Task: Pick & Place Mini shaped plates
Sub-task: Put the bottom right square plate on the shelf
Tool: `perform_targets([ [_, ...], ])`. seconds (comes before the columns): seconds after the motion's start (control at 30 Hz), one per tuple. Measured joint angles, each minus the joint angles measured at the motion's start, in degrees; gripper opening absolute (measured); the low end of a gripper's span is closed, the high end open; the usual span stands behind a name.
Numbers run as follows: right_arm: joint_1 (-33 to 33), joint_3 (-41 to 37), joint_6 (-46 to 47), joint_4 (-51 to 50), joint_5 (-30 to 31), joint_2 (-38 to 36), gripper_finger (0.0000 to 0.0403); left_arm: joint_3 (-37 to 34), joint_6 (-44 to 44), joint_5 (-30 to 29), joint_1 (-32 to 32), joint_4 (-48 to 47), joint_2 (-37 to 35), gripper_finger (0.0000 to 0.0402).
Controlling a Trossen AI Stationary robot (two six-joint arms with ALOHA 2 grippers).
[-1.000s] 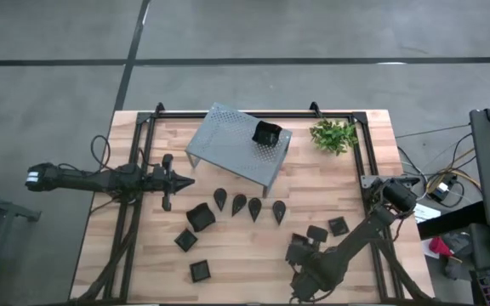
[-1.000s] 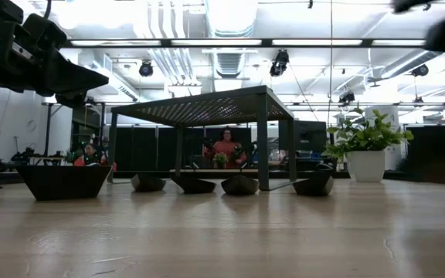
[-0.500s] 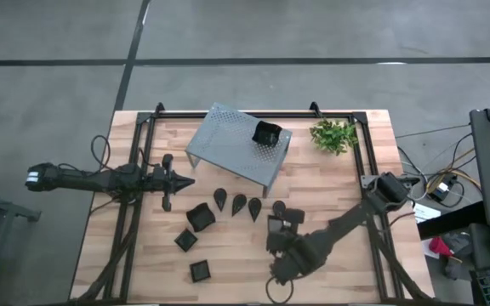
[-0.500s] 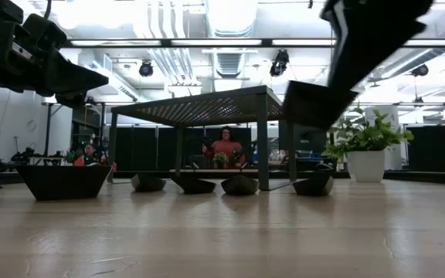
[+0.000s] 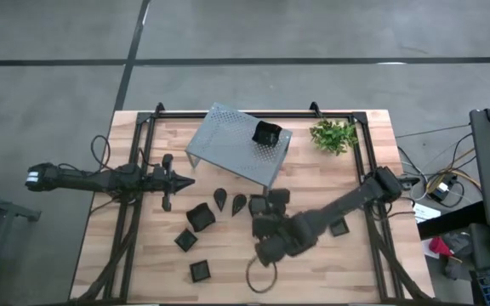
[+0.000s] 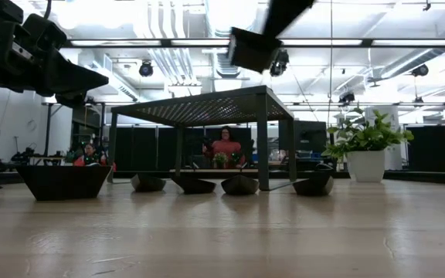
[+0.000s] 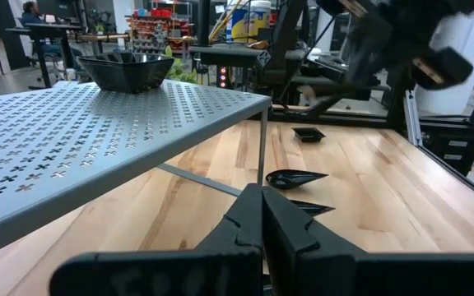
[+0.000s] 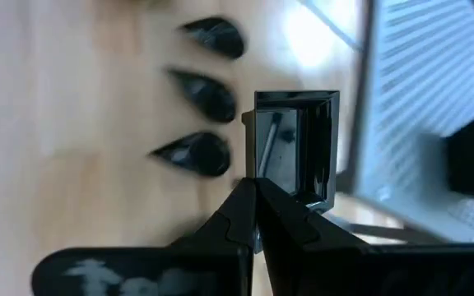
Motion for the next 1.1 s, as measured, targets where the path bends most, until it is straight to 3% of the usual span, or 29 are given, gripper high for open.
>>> perform_targets([
  [0.3,-8.8,7.0,-2.1,0.1,-0.3,0.0,0.0011,0.0,0.0,0.0,0.0,0.0,0.0,0.0],
  [0.57,-15.0,8.1,-3.5,-0.1,-7.6,-0.1,0.0011,0.0,0.0,0.0,0.0,0.0,0.0,0.0],
  [0.87,-17.3,8.2,3.6,-7.1,-7.7,0.0,0.0011,0.0,0.0,0.0,0.0,0.0,0.0,0.0],
  [1.1,-17.8,7.7,3.3,-6.9,-7.5,0.0,0.0011,0.0,0.0,0.0,0.0,0.0,0.0,0.0],
])
